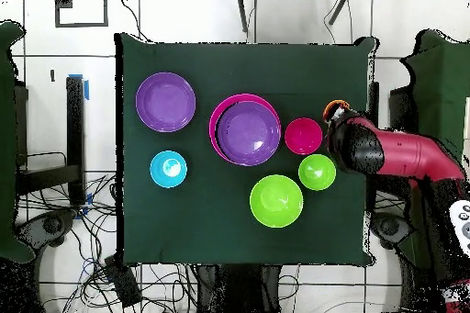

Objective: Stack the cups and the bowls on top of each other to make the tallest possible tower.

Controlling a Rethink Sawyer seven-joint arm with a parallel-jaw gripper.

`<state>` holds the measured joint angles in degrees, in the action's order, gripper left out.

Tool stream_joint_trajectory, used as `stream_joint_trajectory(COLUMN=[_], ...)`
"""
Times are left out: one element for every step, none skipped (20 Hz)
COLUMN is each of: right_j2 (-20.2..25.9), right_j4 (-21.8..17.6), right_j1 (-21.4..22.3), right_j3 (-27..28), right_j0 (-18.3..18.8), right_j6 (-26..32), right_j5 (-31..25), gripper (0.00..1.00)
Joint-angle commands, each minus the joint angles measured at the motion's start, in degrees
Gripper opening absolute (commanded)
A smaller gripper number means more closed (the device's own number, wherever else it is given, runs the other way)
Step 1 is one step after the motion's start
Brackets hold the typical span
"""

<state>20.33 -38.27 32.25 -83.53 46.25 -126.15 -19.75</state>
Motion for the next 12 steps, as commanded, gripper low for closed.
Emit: stream_joint_trajectory(right_j2=[0.4, 0.5, 0.7, 0.8, 0.7, 0.5, 0.7, 0.8, 0.9, 0.9, 0.9, 0.9], right_j4=[-3.8, -3.8, -3.5, -3.4, -3.4, -3.5, -3.5, -3.6, -3.6, -3.7, -3.8, -4.0], right_j1=[-2.9, -2.9, -2.9, -3.0, -3.0, -3.1, -3.1, -3.2, -3.2, -3.2, -3.3, -3.3], right_j3=[-4.2, -4.5, -4.8, -5.2, -5.3, -5.3, -5.6, -6.0, -6.0, -6.1, -6.2, -6.3], right_j0=[-2.1, -2.1, -2.0, -1.8, -1.9, -2.2, -2.0, -1.8, -1.7, -1.6, -1.6, -1.5], right_j6=[4.6, 4.5, 4.4, 4.2, 3.9, 3.5, 3.4, 3.3, 3.4, 3.4, 3.3, 3.2], right_j5=[0.7, 0.8, 0.8, 1.1, 1.4, 1.8, 2.2, 2.6, 2.7, 3.0, 3.4, 3.7], gripper=[1.0, 1.0, 1.0, 1.0, 1.0, 1.0, 1.0, 1.0, 1.0, 1.0, 1.0, 1.0])
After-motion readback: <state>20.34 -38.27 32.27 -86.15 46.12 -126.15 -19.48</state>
